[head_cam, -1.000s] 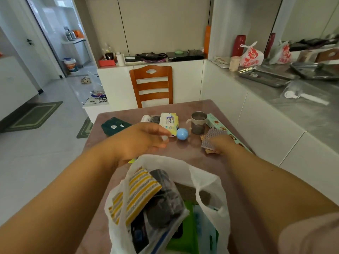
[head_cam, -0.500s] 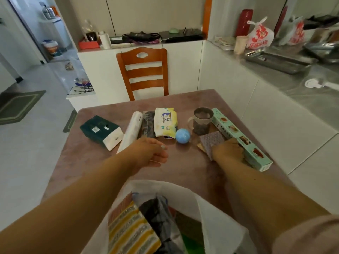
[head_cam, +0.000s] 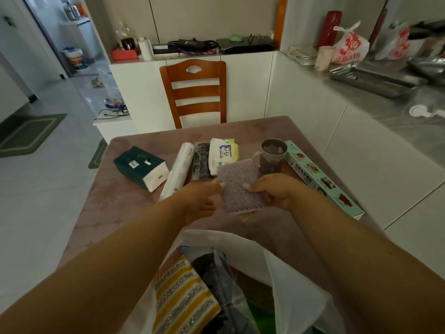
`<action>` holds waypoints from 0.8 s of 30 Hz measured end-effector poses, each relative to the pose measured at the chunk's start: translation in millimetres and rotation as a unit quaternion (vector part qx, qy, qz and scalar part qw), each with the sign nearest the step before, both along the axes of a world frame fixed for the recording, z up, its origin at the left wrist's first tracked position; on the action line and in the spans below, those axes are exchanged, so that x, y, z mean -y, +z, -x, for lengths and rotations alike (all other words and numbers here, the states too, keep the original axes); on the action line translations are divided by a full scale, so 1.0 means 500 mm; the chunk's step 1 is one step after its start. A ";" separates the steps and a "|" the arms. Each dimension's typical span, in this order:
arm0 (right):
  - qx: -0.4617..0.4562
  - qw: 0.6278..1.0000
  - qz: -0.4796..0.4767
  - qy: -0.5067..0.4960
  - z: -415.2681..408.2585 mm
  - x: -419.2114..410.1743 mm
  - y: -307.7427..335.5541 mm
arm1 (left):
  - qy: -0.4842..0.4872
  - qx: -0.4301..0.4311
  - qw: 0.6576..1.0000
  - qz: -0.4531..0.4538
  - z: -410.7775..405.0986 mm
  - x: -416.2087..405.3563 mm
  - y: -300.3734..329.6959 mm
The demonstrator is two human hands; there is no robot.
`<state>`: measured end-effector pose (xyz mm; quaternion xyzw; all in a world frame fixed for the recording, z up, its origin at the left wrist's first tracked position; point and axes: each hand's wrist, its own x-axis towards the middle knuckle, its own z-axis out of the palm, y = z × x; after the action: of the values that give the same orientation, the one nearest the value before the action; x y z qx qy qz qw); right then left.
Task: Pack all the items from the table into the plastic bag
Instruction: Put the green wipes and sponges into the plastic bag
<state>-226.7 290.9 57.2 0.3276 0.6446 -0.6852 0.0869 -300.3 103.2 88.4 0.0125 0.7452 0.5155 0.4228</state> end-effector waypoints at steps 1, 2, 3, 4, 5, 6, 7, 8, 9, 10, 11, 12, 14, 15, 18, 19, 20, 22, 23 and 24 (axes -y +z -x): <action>-0.016 0.999 0.024 0.023 0.008 0.019 0.011 | 0.014 0.025 0.999 -0.032 0.002 0.003 -0.003; -0.027 0.998 0.025 0.044 0.017 0.033 0.015 | 0.043 0.049 0.995 -0.070 0.005 0.004 -0.005; -0.033 0.998 0.012 0.057 0.025 0.044 0.018 | 0.079 0.060 0.990 -0.101 0.011 0.005 -0.007; -0.038 0.998 -0.009 0.054 0.035 0.049 0.018 | 0.109 0.060 0.986 -0.115 0.018 0.007 -0.008; -0.033 0.997 -0.052 0.045 0.049 0.047 0.014 | 0.127 0.055 0.984 -0.117 0.025 0.010 -0.010; -0.021 0.991 -0.125 0.043 0.066 0.040 0.008 | 0.137 0.049 0.983 -0.111 0.033 0.013 -0.013; -0.006 0.974 -0.223 0.048 0.084 0.029 0.000 | 0.145 0.045 0.983 -0.104 0.042 0.017 -0.017; -0.001 0.946 -0.318 0.058 0.101 0.019 -0.007 | 0.156 0.045 0.982 -0.099 0.052 0.021 -0.022; -0.007 0.919 -0.388 0.067 0.119 0.009 -0.015 | 0.166 0.049 0.980 -0.097 0.062 0.025 -0.029; -0.017 0.899 -0.432 0.075 0.136 0.001 -0.021 | 0.172 0.052 0.979 -0.091 0.073 0.027 -0.037; -0.020 0.880 -0.467 0.089 0.152 -0.002 -0.025 | 0.175 0.055 0.980 -0.080 0.081 0.029 -0.044; -0.017 0.854 -0.509 0.109 0.169 -0.003 -0.030 | 0.176 0.058 0.980 -0.069 0.089 0.030 -0.050; 0.000 0.780 -0.606 0.158 0.202 0.000 -0.046 | 0.180 0.067 0.980 -0.059 0.105 0.029 -0.067; 0.004 0.743 -0.645 0.180 0.215 0.003 -0.050 | 0.181 0.070 0.979 -0.056 0.112 0.028 -0.075; 0.006 0.668 -0.704 0.241 0.251 0.011 -0.079 | 0.188 0.069 0.979 -0.036 0.131 0.031 -0.100; 0.006 0.654 -0.712 0.257 0.258 0.014 -0.090 | 0.190 0.069 0.979 -0.034 0.137 0.034 -0.109; 0.005 0.645 -0.716 0.267 0.264 0.017 -0.100 | 0.193 0.069 0.978 -0.032 0.141 0.037 -0.116; -0.004 0.635 -0.722 0.274 0.276 0.025 -0.112 | 0.197 0.071 0.977 -0.029 0.146 0.043 -0.128; -0.010 0.624 -0.730 0.277 0.281 0.027 -0.115 | 0.197 0.074 0.977 -0.029 0.148 0.047 -0.134; -0.011 0.612 -0.739 0.281 0.285 0.028 -0.118 | 0.199 0.076 0.977 -0.030 0.148 0.050 -0.138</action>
<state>-369.4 276.8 -1.8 0.0763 0.9940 0.0781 -0.0034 -374.4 78.4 19.6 -0.1622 0.6823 0.6110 0.3672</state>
